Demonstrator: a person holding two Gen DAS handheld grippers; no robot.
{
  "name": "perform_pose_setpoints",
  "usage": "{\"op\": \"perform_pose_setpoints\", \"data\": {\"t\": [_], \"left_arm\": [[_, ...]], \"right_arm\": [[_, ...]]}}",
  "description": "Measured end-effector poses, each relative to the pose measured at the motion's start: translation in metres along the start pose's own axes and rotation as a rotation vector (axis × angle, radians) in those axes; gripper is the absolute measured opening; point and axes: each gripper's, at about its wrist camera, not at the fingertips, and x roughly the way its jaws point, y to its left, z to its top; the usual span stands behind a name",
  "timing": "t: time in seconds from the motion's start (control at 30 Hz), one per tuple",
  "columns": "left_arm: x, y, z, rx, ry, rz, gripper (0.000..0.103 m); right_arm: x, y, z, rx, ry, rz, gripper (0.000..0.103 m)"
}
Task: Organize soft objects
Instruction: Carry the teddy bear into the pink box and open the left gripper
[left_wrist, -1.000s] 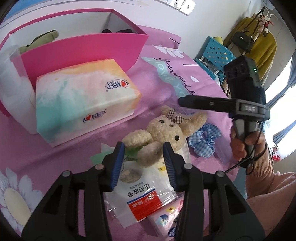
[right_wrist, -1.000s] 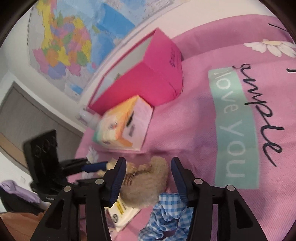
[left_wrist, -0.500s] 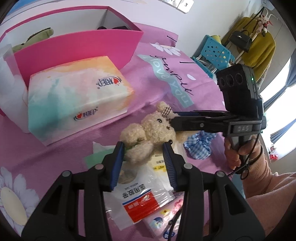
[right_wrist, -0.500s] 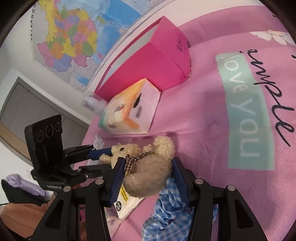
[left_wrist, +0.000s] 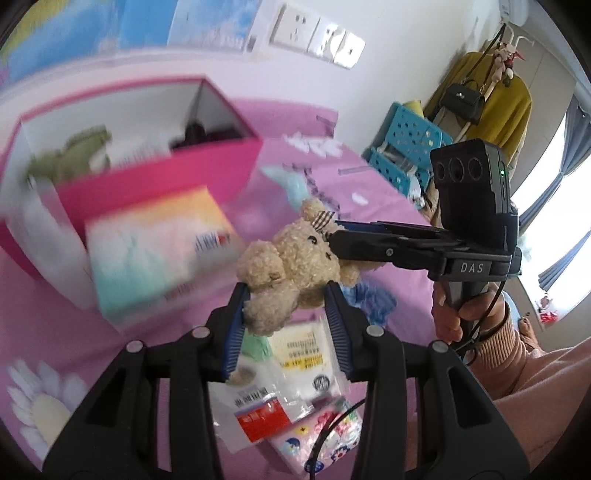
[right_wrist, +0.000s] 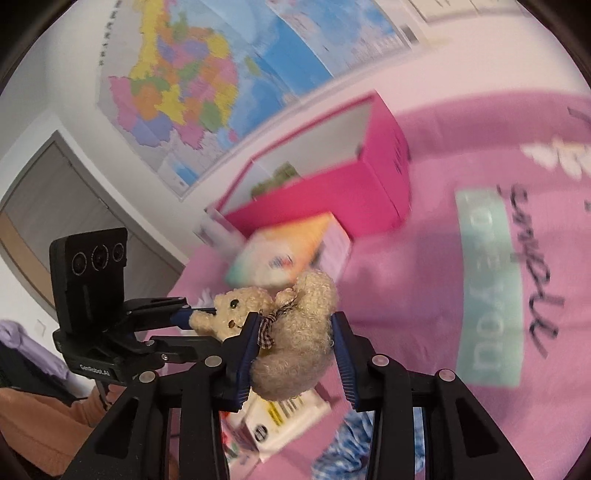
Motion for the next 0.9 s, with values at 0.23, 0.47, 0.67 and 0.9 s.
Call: {"op": "perform_pose_setpoints", "data": {"t": [0.23, 0.47, 0.67, 0.9], "left_arm": [[-0.016, 0.004, 0.042, 0.036, -0.067, 0.09, 0.044], [-0.014, 0.03, 0.085, 0.017, -0.092, 0.195, 0.044], [0.004, 0.055, 0.105, -0.013, -0.057, 0.273, 0.044], [0.022, 0.077, 0.108, -0.054, -0.034, 0.421, 0.044]], "right_arm": [[-0.006, 0.021, 0.049, -0.086, -0.088, -0.005, 0.039], [0.015, 0.023, 0.101, -0.104, -0.138, -0.01, 0.039], [0.045, 0.01, 0.129, -0.071, -0.131, -0.022, 0.039], [0.079, -0.007, 0.139, -0.018, -0.088, -0.08, 0.043]]}}
